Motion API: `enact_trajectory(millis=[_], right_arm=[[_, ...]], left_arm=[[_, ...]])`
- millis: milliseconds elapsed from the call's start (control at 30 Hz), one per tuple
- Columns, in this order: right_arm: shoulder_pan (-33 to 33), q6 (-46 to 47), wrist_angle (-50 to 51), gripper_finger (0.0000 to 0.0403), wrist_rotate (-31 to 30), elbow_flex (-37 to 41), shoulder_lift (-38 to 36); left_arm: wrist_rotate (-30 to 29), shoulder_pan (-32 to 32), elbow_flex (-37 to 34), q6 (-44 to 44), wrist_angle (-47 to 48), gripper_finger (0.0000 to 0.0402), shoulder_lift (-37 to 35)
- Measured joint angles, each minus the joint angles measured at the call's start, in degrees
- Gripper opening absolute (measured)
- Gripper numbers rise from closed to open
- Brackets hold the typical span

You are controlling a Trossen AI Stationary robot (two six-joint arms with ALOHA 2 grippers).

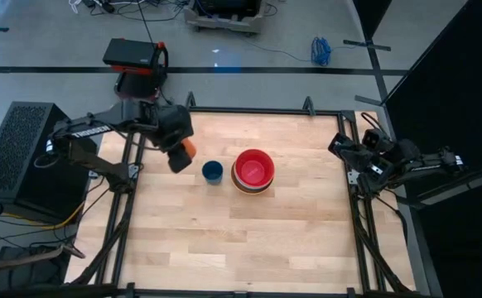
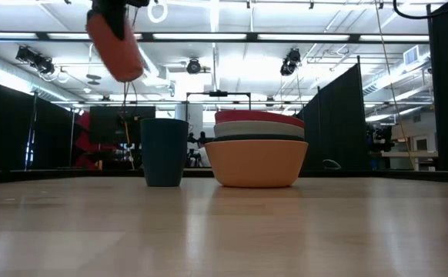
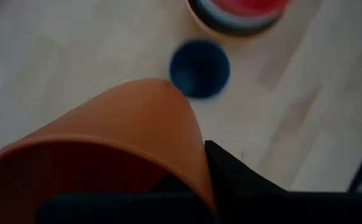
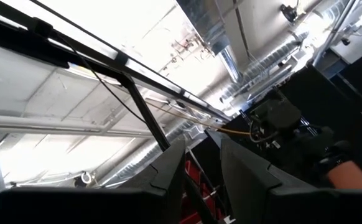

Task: Nest bowls inside each other
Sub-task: Move the orange cup beside the blue cup

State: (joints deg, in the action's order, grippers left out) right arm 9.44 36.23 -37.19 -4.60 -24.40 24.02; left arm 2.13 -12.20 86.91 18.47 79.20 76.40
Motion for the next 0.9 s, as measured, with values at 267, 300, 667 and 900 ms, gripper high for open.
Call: enact_trajectory(millis=[267,300,667,900], right_arm=[[0.01,-0.09,0.03,0.0091,0.03,0.00,-0.02],[0.01,-0.10,0.03,0.0091,0.03,0.00,-0.02],[0.06,1.08,0.00,0.0091,0.35,0.00,-0.04],[0.06,1.05,-0.01,0.0091,0.52,0.00,-0.05]], left_arm=[[1.05,3.44,0.03,-4.10,6.85,0.0000,3.96],[1.18,3.88,0.03,-4.61,7.71,0.0000,4.46],[1.58,5.04,0.05,-10.85,10.84,0.0000,9.30],[1.97,5.04,-1.27,-10.97,9.77,0.0000,10.55]])
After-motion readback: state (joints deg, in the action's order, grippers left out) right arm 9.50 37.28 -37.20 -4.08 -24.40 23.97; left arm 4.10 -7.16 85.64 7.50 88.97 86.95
